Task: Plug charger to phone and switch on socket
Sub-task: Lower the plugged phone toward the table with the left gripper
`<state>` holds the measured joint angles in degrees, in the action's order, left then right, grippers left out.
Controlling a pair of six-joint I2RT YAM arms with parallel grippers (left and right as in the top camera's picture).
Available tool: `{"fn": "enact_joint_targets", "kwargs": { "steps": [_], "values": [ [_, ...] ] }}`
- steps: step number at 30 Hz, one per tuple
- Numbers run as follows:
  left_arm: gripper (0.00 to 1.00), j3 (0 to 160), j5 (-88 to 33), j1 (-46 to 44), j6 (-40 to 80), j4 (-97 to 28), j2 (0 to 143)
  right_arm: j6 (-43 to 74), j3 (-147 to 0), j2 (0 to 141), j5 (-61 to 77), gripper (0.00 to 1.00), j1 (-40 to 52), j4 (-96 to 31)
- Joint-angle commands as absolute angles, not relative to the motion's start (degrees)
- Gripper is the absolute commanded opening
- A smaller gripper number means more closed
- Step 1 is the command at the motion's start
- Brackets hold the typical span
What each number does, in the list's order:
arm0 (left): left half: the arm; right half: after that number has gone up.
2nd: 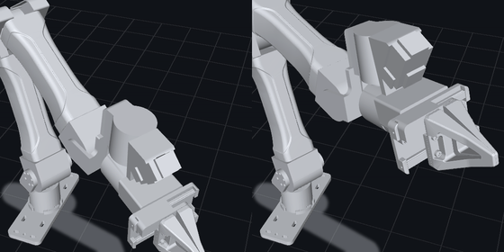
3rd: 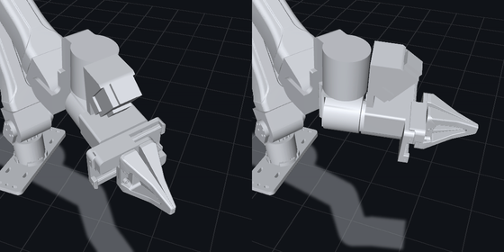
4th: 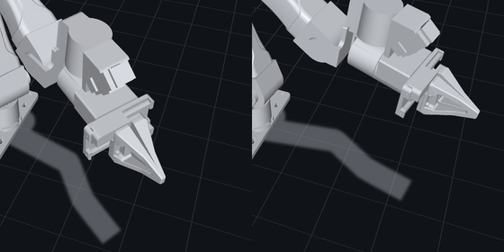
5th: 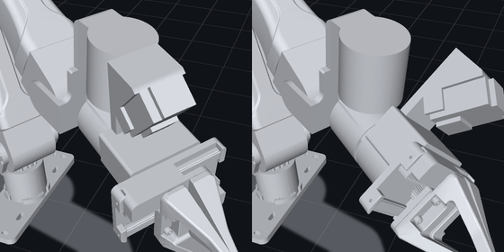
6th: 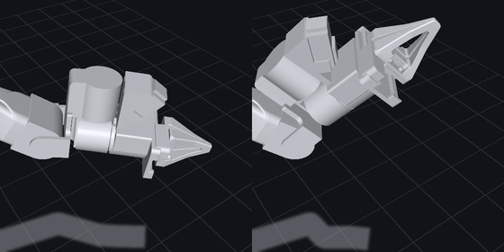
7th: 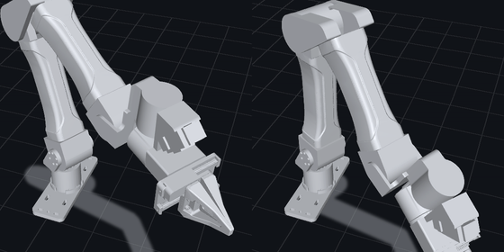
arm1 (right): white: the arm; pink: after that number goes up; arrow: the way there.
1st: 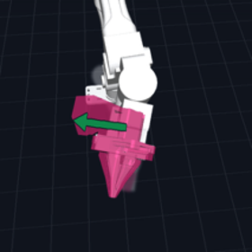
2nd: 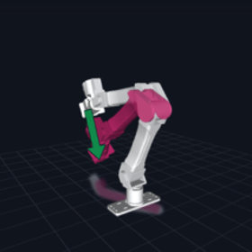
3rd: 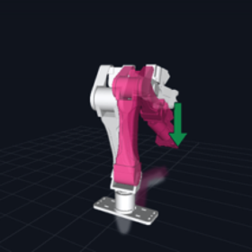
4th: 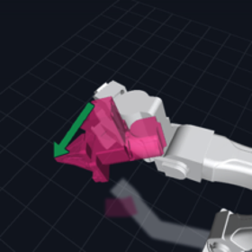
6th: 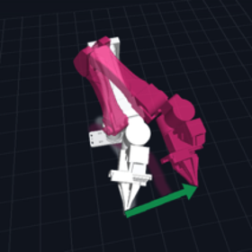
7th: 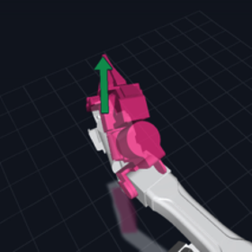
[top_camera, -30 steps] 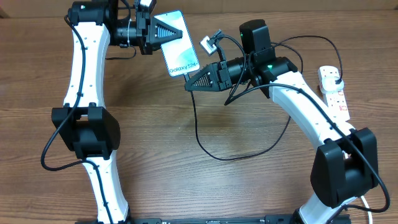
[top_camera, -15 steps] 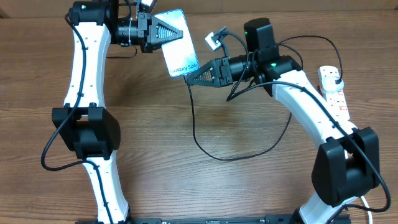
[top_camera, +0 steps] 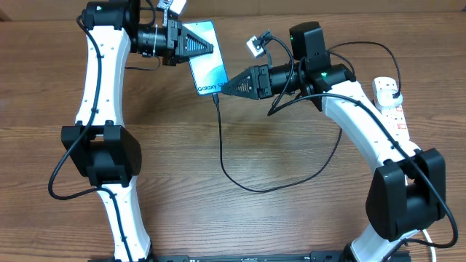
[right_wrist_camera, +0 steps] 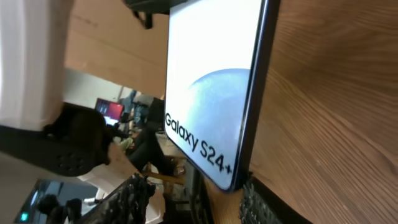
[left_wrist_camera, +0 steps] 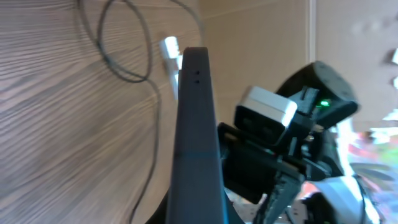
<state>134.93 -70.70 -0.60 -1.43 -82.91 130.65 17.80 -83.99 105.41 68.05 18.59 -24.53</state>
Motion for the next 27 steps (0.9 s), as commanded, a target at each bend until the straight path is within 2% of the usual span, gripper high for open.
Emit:
{"fn": "enact_joint_targets", "kwargs": {
  "steps": [1,15,27],
  "values": [
    [0.04,135.1,-65.2,-0.2,-1.1,-83.3,130.3,16.0,-85.4,105.6,66.6,0.52,18.6,-25.2],
    [0.04,132.7,-56.8,-0.4,-1.3,-85.7,130.8,16.0,-85.4,105.6,62.6,0.55,18.6,-28.1],
    [0.04,118.6,-56.3,-0.4,-1.3,-79.4,130.8,16.0,-85.4,105.6,51.2,0.55,18.6,-36.1]
  ]
}}
